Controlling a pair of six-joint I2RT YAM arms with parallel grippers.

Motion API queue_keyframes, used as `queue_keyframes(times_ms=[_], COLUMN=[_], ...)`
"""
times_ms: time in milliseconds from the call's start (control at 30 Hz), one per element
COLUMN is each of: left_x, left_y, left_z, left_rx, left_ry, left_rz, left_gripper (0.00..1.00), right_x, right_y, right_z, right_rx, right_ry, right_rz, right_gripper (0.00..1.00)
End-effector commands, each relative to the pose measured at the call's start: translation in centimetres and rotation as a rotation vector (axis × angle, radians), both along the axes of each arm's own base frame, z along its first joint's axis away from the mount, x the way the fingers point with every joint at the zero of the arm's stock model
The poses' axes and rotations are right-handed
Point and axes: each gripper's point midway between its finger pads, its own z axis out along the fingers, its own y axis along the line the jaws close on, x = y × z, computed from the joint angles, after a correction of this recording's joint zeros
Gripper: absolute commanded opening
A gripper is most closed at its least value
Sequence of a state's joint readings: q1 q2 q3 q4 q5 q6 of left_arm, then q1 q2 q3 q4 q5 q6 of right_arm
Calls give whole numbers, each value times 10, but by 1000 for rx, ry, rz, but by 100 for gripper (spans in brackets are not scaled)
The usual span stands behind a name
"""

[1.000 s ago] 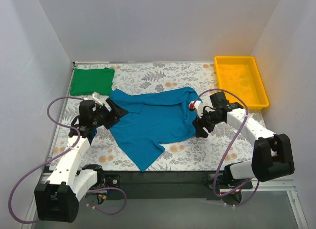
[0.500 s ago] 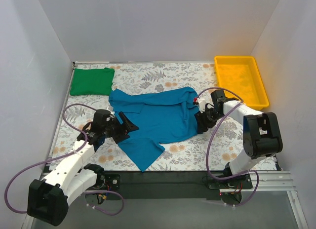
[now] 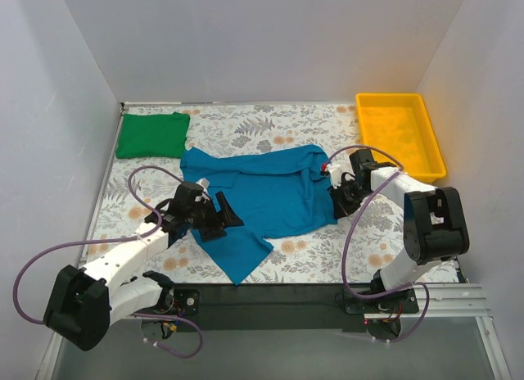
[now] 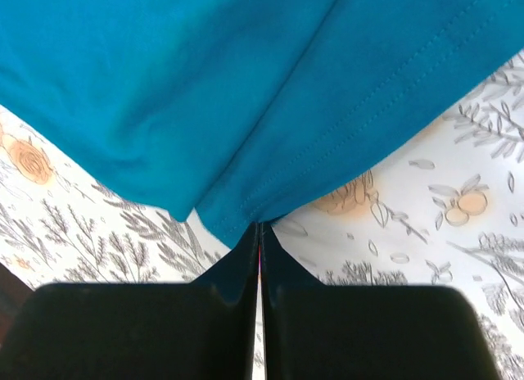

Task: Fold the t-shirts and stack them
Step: Flatten the tshirt out

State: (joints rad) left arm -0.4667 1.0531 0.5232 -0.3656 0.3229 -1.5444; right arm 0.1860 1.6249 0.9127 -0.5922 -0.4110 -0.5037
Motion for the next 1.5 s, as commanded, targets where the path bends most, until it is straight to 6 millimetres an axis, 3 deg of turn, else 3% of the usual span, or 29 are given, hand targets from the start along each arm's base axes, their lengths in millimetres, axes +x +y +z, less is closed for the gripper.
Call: queue_keyframes(times_ms=[0, 167, 433, 667, 833, 1033, 1167, 1233, 1367, 1467], left_x=[9, 1, -14, -19, -28, -35, -39, -51, -74, -89], left_y=[-15, -34, -68, -72, -73, -72, -71, -70, -62, -57], left_z=[21, 17, -10, -28, -46, -59, -55, -49, -36, -10], left_rx=[-5, 41, 235, 382, 433, 457, 434, 391, 298, 192], left_ry=[-100, -110, -97, -95, -55, -7, -7, 11, 64, 65], left_rz=[-73, -156, -310, -344, -381, -395, -385, -395, -363, -338], left_gripper=[73, 73, 71, 71, 69, 42, 14, 0, 0, 0], right_x=[-10, -27, -48, -48, -55, -60, -63, -66, -72, -77], right_y=[-21, -60, -72, -114, -121, -118, -119, -120, -124, -129], right_z=[14, 16, 23, 20, 16, 15, 14, 14, 13, 13], right_rx=[-95, -234, -249, -335, -329, -307, -310, -317, -335, -360], right_ry=[-53, -95, -117, -123, -109, -102, -98, -97, -99, -96], right_rz=[47, 108, 183, 123, 115, 118, 124, 133, 171, 200], right_gripper=[1, 1, 1, 1, 1, 1, 1, 1, 1, 1])
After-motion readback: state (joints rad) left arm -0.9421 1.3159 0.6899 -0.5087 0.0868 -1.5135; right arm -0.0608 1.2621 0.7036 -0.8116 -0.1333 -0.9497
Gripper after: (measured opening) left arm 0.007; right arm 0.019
